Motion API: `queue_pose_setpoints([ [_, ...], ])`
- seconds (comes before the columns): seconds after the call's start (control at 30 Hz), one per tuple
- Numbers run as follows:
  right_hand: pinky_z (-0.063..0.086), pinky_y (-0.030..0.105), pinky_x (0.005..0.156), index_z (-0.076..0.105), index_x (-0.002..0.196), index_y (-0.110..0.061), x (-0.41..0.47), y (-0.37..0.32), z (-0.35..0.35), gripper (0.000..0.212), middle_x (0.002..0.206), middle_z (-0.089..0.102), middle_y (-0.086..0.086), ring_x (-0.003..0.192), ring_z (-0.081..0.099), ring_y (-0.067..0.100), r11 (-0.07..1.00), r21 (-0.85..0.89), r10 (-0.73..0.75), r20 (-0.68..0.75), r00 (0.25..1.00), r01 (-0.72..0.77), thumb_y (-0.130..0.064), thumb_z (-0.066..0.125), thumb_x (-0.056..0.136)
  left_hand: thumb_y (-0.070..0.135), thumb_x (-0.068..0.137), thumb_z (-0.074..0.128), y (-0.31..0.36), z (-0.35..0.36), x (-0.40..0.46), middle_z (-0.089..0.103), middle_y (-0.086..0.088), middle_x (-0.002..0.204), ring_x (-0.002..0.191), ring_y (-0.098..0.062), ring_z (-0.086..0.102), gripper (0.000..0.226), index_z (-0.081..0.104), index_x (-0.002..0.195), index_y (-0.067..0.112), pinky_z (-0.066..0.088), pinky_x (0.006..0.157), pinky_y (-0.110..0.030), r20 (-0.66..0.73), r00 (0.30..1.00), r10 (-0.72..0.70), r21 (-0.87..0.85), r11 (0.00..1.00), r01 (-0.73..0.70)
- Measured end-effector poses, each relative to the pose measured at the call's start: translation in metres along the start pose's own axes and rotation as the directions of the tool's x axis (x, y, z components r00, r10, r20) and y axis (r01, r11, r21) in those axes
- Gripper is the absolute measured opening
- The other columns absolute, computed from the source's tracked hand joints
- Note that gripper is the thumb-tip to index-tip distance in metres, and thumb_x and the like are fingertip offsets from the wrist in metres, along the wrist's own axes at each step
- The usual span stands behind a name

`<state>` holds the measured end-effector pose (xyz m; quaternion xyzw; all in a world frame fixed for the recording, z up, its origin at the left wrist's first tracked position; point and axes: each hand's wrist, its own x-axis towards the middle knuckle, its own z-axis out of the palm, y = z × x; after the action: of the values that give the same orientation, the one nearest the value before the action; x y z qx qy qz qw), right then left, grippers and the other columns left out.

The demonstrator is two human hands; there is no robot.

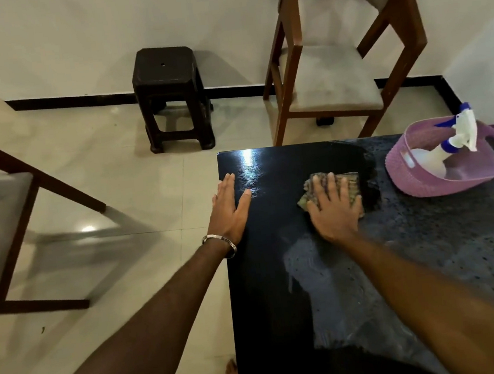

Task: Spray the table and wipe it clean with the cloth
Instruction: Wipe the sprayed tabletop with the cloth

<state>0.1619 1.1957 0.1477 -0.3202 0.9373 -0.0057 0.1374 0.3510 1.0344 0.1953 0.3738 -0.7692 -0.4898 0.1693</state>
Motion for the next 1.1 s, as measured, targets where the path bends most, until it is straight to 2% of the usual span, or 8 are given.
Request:
queue_pose_setpoints([
  [0.2, 0.005, 0.068, 0.115, 0.007, 0.158, -0.043, -0.125, -0.068, 0.043, 0.067, 0.168, -0.001, -0.005, 0.155, -0.006, 0.027, 0.886, -0.026, -0.463, 0.028, 0.886, 0.463, -0.055, 0.03, 0.096, 0.037, 0.101, 0.038, 0.004, 0.013, -0.016, 0.015, 0.002, 0.161, 0.148, -0.011, 0.004, 0.058, 0.018, 0.152, 0.019, 0.002, 0.122, -0.039, 0.041, 0.999, -0.012, -0.009, 1.0, 0.012],
  [0.37, 0.007, 0.063, 0.116, 0.008, 0.158, -0.045, -0.182, -0.024, 0.056, 0.07, 0.169, 0.004, -0.008, 0.155, 0.004, 0.023, 0.713, -0.038, -0.697, 0.08, 0.713, 0.701, -0.053, 0.04, 0.096, 0.039, 0.099, 0.037, 0.011, 0.02, -0.031, 0.013, 0.003, 0.161, 0.148, -0.01, 0.001, 0.06, 0.016, 0.152, 0.02, -0.004, 0.12, -0.034, 0.082, 0.996, 0.024, 0.0, 1.0, -0.024],
  [0.43, 0.005, 0.062, 0.117, 0.002, 0.156, -0.049, -0.153, -0.004, 0.042, 0.07, 0.168, -0.002, -0.01, 0.155, -0.002, 0.021, 0.758, -0.079, -0.643, 0.076, 0.762, 0.648, -0.054, 0.037, 0.096, 0.04, 0.099, 0.037, 0.01, 0.022, -0.036, 0.013, 0.004, 0.161, 0.148, -0.009, 0.001, 0.061, 0.016, 0.152, 0.02, -0.005, 0.12, -0.033, 0.086, 0.996, 0.036, -0.004, 0.999, -0.036],
  [0.57, -0.003, 0.064, 0.119, -0.011, 0.153, -0.049, -0.063, 0.011, 0.007, 0.066, 0.165, -0.019, -0.011, 0.154, -0.014, 0.022, 0.965, -0.061, -0.246, 0.104, 0.964, 0.253, -0.055, 0.029, 0.101, 0.047, 0.096, 0.035, 0.004, 0.02, -0.046, 0.013, 0.004, 0.161, 0.148, -0.009, 0.001, 0.065, 0.016, 0.152, 0.021, -0.004, 0.12, -0.032, 0.092, 0.995, 0.03, 0.004, 1.0, -0.031],
  [0.7, -0.011, 0.063, 0.116, -0.012, 0.155, -0.045, -0.047, 0.001, -0.001, 0.066, 0.166, -0.02, -0.006, 0.152, -0.018, 0.028, 0.991, -0.011, -0.127, 0.2, 0.971, 0.132, -0.057, 0.026, 0.102, 0.051, 0.093, 0.033, -0.005, 0.02, -0.06, 0.016, 0.003, 0.16, 0.148, -0.011, 0.003, 0.068, 0.018, 0.152, 0.021, -0.001, 0.121, -0.035, 0.101, 0.995, 0.004, 0.016, 1.0, -0.005],
  [0.87, -0.005, 0.064, 0.118, -0.009, 0.156, -0.043, -0.17, -0.012, 0.034, 0.068, 0.165, -0.019, -0.006, 0.153, -0.015, 0.027, 0.945, -0.036, -0.317, 0.135, 0.939, 0.325, -0.056, 0.027, 0.099, 0.042, 0.099, 0.04, -0.011, 0.022, -0.076, 0.02, 0.001, 0.159, 0.148, -0.014, 0.005, 0.061, 0.021, 0.151, 0.018, 0.002, 0.121, -0.04, 0.094, 0.995, -0.018, 0.044, 0.999, 0.014],
  [0.97, 0.016, 0.066, 0.113, 0.017, 0.159, -0.037, -0.268, -0.004, 0.059, 0.072, 0.168, 0.011, 0.0, 0.153, 0.012, 0.032, 0.888, -0.019, -0.454, 0.117, 0.884, 0.459, -0.052, 0.043, 0.093, 0.044, 0.098, 0.04, -0.009, 0.023, -0.086, 0.02, 0.001, 0.159, 0.149, -0.014, 0.006, 0.062, 0.023, 0.151, 0.018, 0.002, 0.121, -0.04, 0.103, 0.994, -0.022, 0.074, 0.997, 0.015],
  [1.1, 0.016, 0.057, 0.113, 0.02, 0.157, -0.043, -0.342, 0.026, 0.074, 0.073, 0.167, 0.016, -0.005, 0.153, 0.017, 0.025, 0.829, -0.026, -0.544, 0.189, 0.817, 0.558, -0.056, 0.048, 0.091, 0.051, 0.096, 0.035, -0.014, 0.017, -0.105, 0.02, 0.003, 0.159, 0.149, -0.016, 0.007, 0.063, 0.025, 0.151, 0.022, 0.004, 0.121, -0.038, 0.129, 0.99, 0.063, 0.271, 0.958, -0.096],
])
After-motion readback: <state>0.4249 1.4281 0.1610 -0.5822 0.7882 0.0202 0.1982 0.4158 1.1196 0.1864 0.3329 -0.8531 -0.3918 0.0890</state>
